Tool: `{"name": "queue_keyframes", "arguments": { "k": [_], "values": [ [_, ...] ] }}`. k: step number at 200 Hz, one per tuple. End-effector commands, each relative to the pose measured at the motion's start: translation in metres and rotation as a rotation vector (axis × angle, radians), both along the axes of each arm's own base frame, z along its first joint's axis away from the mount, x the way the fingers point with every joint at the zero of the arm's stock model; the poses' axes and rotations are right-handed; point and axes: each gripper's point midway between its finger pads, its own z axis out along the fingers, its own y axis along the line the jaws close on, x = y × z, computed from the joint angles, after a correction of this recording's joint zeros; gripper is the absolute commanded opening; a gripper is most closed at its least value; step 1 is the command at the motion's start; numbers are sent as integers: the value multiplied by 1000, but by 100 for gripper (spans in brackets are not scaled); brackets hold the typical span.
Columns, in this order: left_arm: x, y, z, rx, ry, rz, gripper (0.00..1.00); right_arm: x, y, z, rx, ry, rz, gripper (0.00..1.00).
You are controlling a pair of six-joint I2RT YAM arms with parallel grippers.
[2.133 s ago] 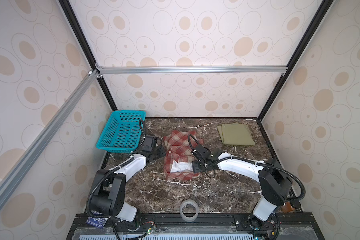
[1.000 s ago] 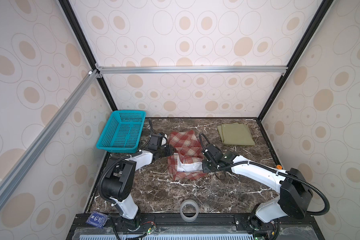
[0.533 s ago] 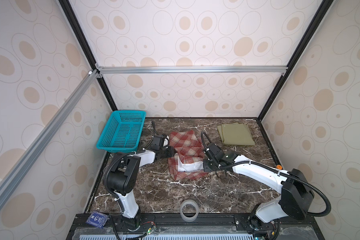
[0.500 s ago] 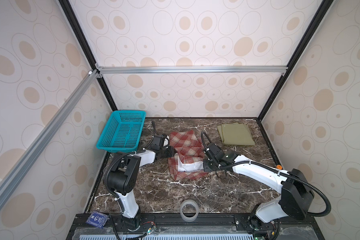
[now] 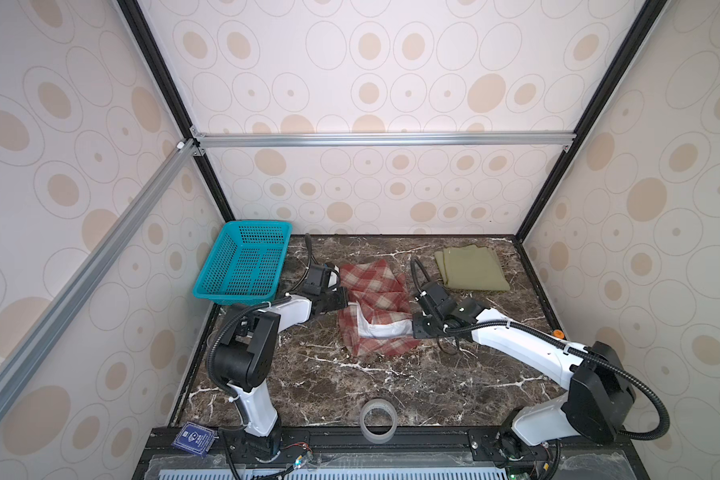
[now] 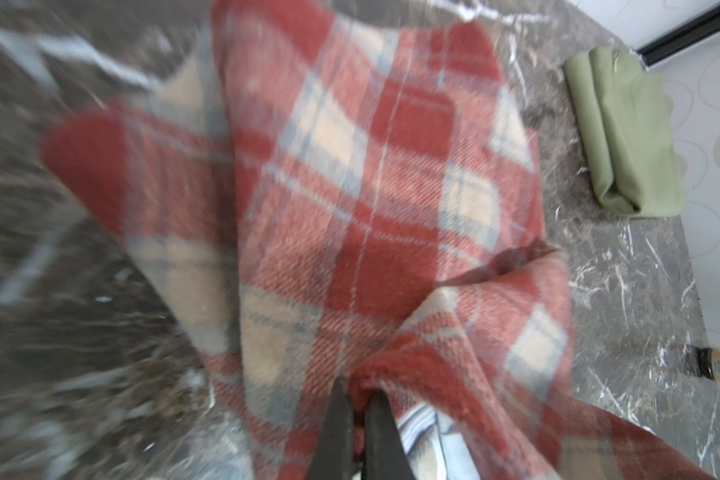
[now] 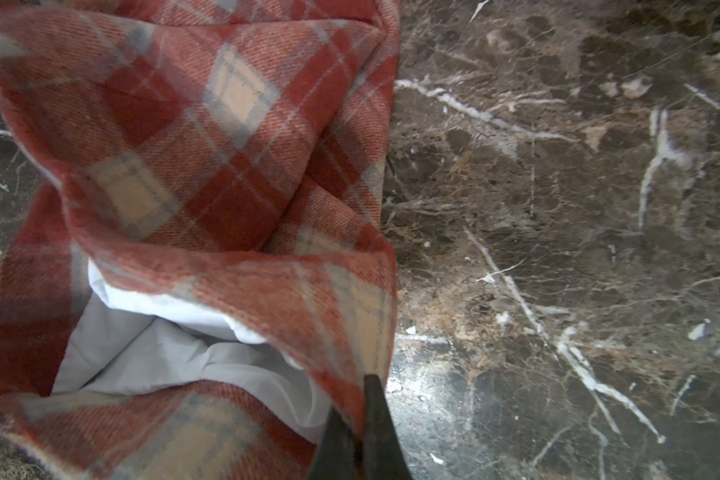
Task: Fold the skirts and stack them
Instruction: 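Lift the skirt by its waistband with both grippers toward the far wall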
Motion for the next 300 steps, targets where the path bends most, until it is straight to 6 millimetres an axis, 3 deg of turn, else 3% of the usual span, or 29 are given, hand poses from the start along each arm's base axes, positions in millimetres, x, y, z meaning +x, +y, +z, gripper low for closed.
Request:
{"name": "queue_keyframes", "arguments": {
  "k": [1,47,87,112,161,186,205,235,278,292,300],
  "values": [
    [23,19,79,82,-160,58,0,13,-21,26,-45,-72,-24,0],
    [27,70,160,193,-258,185,0,51,-50,74,-147,-234,-54,0],
    [12,105,228,252,-353,284,0,72,-66,140,-199,-397,-72,0],
    [-3,122,266,276,-411,339,0,72,-73,182,-189,-493,-73,0],
    [-29,148,341,314,-515,433,0,50,-85,270,-116,-652,-70,0],
    [-34,157,375,320,-574,472,0,48,-95,304,-142,-703,-89,0],
    [-29,163,387,345,-593,498,0,56,-98,316,-165,-714,-97,0],
    [-12,169,394,376,-595,523,0,82,-113,313,-189,-672,-146,0],
    [36,166,388,377,-581,504,0,148,-122,295,-143,-610,-167,0],
    [54,168,391,371,-591,509,0,170,-116,294,-134,-603,-153,0],
    [66,169,392,363,-594,507,0,184,-126,296,-136,-605,-177,0]
  ]
}}
